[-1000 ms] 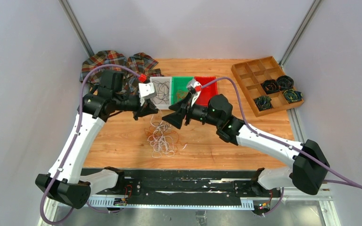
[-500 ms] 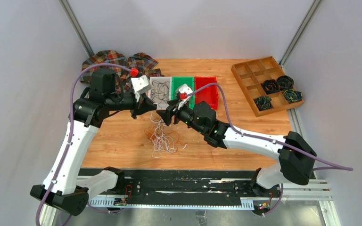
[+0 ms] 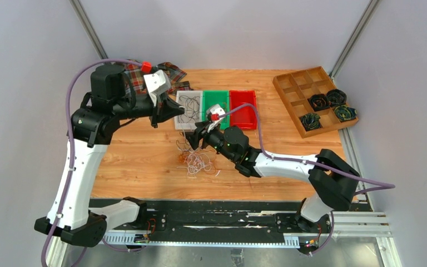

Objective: Untangle the cables

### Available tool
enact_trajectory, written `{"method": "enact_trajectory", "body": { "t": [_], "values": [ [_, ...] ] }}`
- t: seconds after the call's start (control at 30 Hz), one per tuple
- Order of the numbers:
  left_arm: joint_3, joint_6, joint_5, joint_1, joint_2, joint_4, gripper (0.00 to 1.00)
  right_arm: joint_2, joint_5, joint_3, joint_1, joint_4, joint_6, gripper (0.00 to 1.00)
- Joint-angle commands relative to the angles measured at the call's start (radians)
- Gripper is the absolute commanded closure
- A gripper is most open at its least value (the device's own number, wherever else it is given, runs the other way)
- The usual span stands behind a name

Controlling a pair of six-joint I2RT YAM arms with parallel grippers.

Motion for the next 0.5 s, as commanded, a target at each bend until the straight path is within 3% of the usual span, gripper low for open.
{"method": "enact_trajectory", "body": {
  "t": [0.0, 0.47],
  "values": [
    [0.145, -0.033, 0.023, -0.007, 0.028, 0.041, 0.99, 0.043, 0.054, -0.091, 0.015, 0.058, 0.051, 0.39],
    [0.498, -0.05, -0.052, -0.007, 0.126, 0.041, 1.0, 0.138, 0.074, -0.224, 0.015, 0.13, 0.133, 0.42]
  ]
}}
